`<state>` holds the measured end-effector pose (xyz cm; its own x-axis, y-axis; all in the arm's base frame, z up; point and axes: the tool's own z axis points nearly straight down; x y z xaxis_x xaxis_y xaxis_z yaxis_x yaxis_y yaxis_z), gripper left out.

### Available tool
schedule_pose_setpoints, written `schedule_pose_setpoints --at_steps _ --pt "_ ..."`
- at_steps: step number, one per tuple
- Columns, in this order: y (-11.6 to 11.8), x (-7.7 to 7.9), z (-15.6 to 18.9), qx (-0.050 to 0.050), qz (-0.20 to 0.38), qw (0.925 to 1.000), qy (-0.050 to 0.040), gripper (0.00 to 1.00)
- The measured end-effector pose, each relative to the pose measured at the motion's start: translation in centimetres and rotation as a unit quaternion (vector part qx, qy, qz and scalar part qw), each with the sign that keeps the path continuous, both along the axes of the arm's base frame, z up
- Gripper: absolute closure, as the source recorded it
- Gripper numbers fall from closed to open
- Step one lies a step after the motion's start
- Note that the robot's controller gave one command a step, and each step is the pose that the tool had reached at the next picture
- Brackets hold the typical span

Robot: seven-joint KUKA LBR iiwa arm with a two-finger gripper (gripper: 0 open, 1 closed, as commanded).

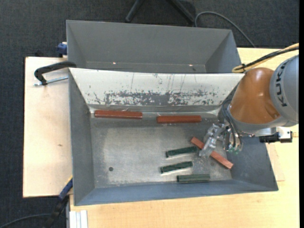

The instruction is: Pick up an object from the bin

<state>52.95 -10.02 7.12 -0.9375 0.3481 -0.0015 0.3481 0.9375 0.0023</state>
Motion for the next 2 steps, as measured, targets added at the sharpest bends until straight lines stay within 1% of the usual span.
schedule_pose_setpoints --at_steps 1,2 --pt "0.0 0.2 2.5 -0.001 0.0 1.0 -0.0028 1.0" --pt "0.1 0.4 5.4 -0.001 0.0 1.0 -0.0032 1.0"
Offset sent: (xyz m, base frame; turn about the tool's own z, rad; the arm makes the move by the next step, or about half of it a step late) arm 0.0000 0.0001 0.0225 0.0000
